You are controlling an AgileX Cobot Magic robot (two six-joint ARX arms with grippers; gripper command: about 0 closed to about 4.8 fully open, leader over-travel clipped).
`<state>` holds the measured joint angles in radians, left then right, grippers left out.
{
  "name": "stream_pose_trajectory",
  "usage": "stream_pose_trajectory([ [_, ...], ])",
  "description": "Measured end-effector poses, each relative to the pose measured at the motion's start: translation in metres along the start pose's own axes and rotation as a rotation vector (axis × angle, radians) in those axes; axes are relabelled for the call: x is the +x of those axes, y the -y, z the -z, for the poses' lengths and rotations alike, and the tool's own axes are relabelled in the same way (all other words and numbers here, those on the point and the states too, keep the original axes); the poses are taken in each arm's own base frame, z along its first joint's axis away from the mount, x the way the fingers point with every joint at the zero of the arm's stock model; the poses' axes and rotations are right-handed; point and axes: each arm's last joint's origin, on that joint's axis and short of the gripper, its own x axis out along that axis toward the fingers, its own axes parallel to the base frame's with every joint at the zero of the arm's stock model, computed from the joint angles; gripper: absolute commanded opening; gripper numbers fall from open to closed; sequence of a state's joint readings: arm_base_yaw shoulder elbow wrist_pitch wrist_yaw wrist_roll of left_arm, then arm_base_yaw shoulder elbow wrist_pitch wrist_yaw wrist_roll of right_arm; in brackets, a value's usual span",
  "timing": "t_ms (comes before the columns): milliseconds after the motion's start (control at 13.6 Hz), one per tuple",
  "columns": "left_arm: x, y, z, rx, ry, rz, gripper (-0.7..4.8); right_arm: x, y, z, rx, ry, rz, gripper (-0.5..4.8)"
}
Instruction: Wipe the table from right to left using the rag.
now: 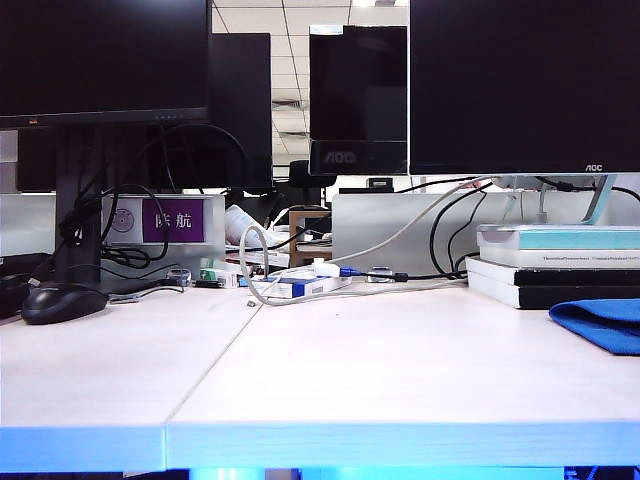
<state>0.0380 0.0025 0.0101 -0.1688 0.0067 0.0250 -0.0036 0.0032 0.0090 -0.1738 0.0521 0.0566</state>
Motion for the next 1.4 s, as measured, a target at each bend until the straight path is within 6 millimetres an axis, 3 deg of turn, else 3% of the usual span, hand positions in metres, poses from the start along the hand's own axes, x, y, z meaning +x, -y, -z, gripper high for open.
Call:
stream_pose_trajectory([
  [294, 0.000, 0.000, 0.000, -0.003, 0.001, 0.000, -0.05, 0.000, 0.000, 0.000, 0.000, 0.000, 0.000, -0.01],
  [441, -0.001, 0.000, -0.003, -0.084, 0.004, 0.000, -0.05, -0.001, 0.000, -0.001, 0.022, -0.002, 0.000, -0.01],
  [735, -0.023, -0.002, -0.056, -0.170, 0.166, 0.000, -0.05, -0.011, 0.000, -0.028, 0.119, 0.068, 0.011, -0.01],
  [882, -0.033, -0.004, -0.120, -0.178, 0.153, -0.037, -0.05, -0.028, -0.001, -0.065, 0.161, 0.185, 0.011, -0.01],
  [955, -0.027, -0.005, -0.162, -0.177, 0.083, -0.043, -0.05, -0.040, -0.002, -0.087, 0.163, 0.215, 0.006, -0.01],
  [1102, -0.018, -0.003, -0.218, -0.171, 0.094, 0.079, -0.05, -0.046, -0.003, -0.107, 0.160, 0.177, 0.011, -0.01],
  [1249, -0.018, 0.000, -0.287, -0.160, 0.088, 0.261, -0.05, -0.045, -0.004, -0.138, 0.159, 0.144, 0.016, -0.02],
  [1396, -0.014, 0.003, -0.305, -0.160, 0.011, 0.389, -0.05, -0.040, -0.006, -0.159, 0.157, 0.113, 0.025, -0.02],
])
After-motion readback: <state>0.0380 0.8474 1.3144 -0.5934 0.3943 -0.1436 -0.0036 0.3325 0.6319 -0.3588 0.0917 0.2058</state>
